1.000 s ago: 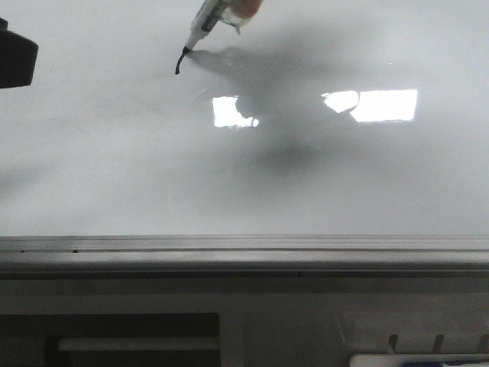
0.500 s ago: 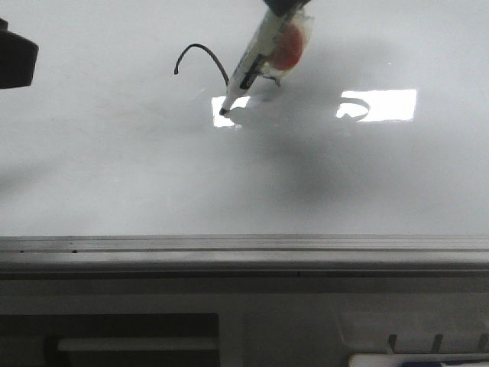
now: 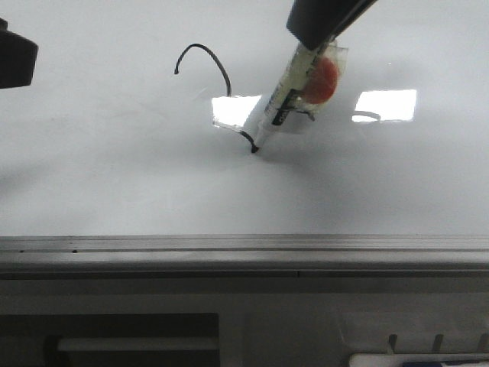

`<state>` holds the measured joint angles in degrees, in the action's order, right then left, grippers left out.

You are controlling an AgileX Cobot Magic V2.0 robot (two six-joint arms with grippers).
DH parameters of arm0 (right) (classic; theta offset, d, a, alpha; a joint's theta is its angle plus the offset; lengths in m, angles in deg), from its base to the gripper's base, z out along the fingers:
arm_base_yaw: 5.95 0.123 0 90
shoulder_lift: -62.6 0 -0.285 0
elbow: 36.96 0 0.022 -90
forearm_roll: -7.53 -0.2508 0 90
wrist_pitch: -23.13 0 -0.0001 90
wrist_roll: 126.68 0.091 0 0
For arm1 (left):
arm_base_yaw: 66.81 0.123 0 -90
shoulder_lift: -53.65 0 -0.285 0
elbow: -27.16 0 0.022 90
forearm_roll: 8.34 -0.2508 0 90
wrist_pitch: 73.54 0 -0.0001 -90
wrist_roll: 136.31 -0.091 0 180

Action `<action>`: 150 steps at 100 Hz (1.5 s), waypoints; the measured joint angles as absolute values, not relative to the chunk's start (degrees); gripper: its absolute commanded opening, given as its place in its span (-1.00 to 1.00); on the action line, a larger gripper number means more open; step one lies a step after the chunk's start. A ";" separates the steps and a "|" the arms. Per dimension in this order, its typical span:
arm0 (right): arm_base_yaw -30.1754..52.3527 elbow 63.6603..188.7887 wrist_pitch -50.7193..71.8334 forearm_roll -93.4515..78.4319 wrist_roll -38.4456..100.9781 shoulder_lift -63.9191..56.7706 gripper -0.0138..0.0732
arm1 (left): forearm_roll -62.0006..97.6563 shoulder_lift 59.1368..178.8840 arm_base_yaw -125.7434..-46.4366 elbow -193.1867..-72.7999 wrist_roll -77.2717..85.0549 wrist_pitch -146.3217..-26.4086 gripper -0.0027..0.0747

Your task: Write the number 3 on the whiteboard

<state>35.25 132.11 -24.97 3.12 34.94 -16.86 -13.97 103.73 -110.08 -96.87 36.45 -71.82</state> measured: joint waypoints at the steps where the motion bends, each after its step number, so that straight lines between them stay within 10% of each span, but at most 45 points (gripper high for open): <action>1: 35.26 132.11 -24.97 3.10 34.94 -16.98 -0.82 | -13.97 103.73 -110.08 -96.87 36.45 -71.82 -0.18; 132: 54.27 135.51 -18.72 2.72 35.19 -22.53 -0.82 | -21.40 109.93 -119.03 -96.87 36.35 -72.24 0.04; 150: 54.32 135.64 -18.72 2.72 35.19 -22.53 -0.82 | -21.40 110.29 -119.03 -96.87 36.35 -72.24 -0.35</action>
